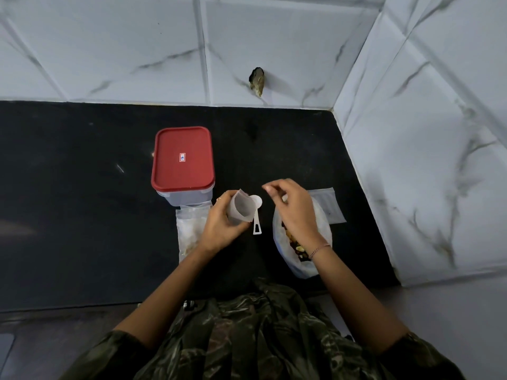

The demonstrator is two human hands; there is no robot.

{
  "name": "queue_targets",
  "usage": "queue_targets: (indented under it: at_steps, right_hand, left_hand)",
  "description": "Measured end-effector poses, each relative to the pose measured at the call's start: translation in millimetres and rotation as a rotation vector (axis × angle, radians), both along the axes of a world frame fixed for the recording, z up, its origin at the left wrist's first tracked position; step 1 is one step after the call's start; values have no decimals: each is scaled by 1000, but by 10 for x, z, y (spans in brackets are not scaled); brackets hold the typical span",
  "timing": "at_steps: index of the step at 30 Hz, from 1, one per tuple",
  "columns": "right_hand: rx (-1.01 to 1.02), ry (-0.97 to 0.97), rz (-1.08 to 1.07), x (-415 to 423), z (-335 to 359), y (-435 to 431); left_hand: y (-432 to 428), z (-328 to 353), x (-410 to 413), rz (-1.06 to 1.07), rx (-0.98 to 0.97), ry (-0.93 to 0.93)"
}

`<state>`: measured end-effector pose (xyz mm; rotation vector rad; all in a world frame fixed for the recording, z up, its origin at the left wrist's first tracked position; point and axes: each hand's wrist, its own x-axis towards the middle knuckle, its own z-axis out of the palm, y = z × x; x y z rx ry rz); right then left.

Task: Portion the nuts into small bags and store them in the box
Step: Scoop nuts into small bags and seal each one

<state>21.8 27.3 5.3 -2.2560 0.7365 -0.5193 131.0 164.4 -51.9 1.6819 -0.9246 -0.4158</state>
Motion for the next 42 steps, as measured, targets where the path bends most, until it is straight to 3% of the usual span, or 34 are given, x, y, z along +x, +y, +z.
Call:
queue_targets:
  at_steps: [3, 8, 12, 16, 20, 23, 27, 33, 38, 42]
  right_hand:
    - [-300, 491, -28, 12, -264, -61]
    - [-502, 639, 29, 155, -441, 95]
    - [-495, 662, 70, 248, -466, 193]
    - [-345, 630, 0, 268, -436, 224]
    - [-78, 498, -115, 188, -288, 149]
    - [0, 350, -157, -78, -150, 29]
    - [-231, 284, -149, -629, -18, -70]
    - [-372, 259, -59, -1310, -154, 0]
    - [-483, 322, -10, -1436, -380, 166]
    - [-559, 306, 28, -1389, -517, 189]
  left_hand:
    - [54, -45, -71, 30, 13, 82]
    - [71, -116, -131, 58, 45, 148]
    - [52, -62, -157, 80, 1, 130]
    - [70, -15, -161, 66, -34, 132]
    - [98, -3, -190, 34, -35, 124]
    - [94, -30, -224, 8, 6, 128]
    - [55, -62, -281, -39, 38, 145]
    - [-45, -109, -408, -108, 37, 138]
    - [-146, -208, -490, -175, 72, 124]
    - [-217, -318, -529, -221, 173, 11]
